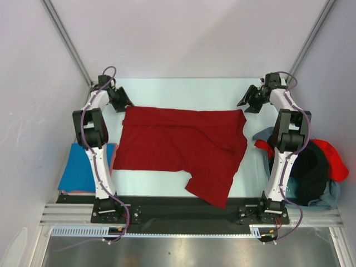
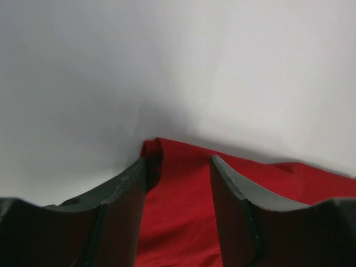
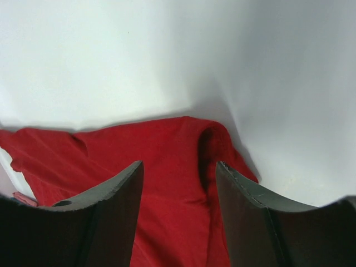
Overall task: Fold and stack the t-shirts
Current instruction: Fold the tshirt
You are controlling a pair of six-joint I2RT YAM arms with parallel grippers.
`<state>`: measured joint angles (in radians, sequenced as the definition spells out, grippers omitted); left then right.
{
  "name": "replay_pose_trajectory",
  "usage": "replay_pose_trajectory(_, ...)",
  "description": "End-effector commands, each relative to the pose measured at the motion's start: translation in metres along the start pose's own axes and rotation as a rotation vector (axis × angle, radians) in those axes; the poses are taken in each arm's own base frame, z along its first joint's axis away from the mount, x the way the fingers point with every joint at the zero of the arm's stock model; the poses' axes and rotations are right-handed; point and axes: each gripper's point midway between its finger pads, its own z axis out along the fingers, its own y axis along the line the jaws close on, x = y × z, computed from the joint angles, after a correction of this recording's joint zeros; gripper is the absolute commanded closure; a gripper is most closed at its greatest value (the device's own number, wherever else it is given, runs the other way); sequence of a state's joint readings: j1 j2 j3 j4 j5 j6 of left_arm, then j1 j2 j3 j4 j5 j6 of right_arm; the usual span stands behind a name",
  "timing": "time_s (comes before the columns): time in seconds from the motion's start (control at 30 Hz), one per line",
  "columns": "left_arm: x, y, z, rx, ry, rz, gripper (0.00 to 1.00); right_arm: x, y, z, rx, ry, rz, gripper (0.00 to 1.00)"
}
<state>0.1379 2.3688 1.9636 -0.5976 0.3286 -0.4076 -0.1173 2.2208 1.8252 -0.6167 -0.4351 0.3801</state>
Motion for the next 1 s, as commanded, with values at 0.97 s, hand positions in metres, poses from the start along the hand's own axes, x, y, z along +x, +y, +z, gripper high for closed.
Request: replay_pose_trajectory(0.97, -0.004, -0.016, 0.001, 0.033, 0.025, -0.031, 0.81, -0.003, -0.004, 0.026, -0.057, 0.039, 0.064, 0.58)
